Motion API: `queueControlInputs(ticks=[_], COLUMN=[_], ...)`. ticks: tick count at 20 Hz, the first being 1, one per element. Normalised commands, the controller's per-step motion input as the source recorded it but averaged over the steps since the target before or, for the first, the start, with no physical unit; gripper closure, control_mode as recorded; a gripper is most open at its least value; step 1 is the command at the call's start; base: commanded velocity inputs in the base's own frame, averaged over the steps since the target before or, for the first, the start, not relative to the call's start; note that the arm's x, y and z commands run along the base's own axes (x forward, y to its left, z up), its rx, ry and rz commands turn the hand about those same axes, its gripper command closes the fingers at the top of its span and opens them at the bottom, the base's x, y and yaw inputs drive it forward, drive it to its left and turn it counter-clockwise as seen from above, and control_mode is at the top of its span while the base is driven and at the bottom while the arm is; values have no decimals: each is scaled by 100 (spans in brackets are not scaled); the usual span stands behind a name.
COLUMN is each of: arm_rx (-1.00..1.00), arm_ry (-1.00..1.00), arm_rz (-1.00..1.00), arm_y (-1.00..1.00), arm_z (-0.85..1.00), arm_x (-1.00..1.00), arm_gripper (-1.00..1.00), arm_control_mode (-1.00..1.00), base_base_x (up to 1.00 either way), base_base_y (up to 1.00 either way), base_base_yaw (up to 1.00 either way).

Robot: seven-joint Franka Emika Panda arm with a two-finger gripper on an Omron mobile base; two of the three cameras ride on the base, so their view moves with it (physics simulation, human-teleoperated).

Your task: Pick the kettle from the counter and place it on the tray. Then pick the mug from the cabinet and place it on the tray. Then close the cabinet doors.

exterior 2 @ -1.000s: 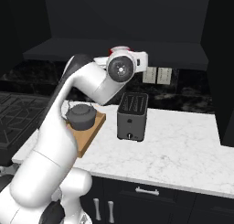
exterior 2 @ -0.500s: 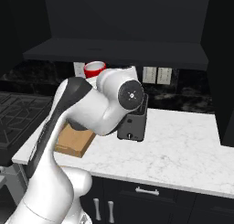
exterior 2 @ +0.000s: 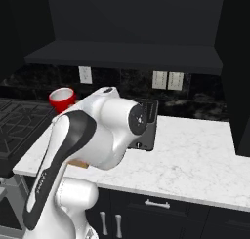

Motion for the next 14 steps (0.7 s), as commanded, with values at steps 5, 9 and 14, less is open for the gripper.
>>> queueControlInputs(ticks=[5,9,14], arm_rx=[0,0,-2], arm_ry=[0,0,0], arm_rz=[25,16,10], arm_y=[38,34,44], arm_z=[-41,-40,-44], arm_x=[-20,-2,1], arm_gripper=[100,100,100], arm_control_mode=[-100,-100,-100], base_base_x=[0,0,0], base_base_y=[0,0,0], base_base_yaw=[0,0,0])
